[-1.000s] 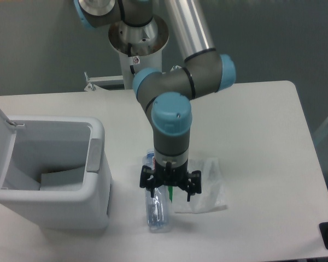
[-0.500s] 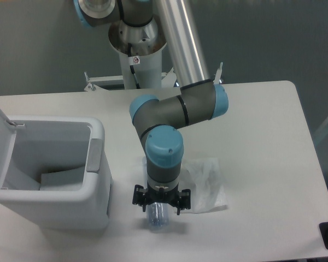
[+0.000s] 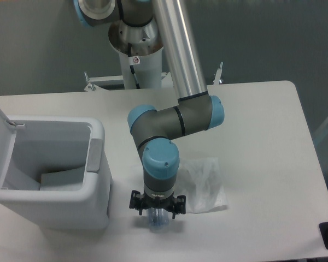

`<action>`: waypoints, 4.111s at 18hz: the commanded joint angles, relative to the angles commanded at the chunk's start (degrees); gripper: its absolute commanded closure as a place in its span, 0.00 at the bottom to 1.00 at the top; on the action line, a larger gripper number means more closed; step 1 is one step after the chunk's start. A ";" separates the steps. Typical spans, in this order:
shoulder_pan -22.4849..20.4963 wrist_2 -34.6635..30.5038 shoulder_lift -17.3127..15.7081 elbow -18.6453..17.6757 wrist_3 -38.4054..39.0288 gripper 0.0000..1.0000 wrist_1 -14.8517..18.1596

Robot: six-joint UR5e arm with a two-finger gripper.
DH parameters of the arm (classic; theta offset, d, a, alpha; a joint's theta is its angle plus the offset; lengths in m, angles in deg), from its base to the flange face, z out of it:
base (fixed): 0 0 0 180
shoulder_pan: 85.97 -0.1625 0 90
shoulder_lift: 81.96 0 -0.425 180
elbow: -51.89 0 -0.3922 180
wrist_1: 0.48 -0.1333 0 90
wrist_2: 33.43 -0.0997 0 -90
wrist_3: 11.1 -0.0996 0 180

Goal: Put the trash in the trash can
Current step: 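Close the gripper around the bottle's cap end, then lift the bottle and carry it over the open trash bin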

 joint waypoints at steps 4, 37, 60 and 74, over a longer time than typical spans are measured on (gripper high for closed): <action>0.00 0.00 0.70 0.09 0.00 0.01 -0.09; 0.00 -0.09 -0.26 0.09 -0.35 0.33 -0.09; -9.65 17.82 -17.65 10.44 2.44 0.41 -0.09; -3.17 21.18 -25.84 17.49 18.37 0.41 -5.01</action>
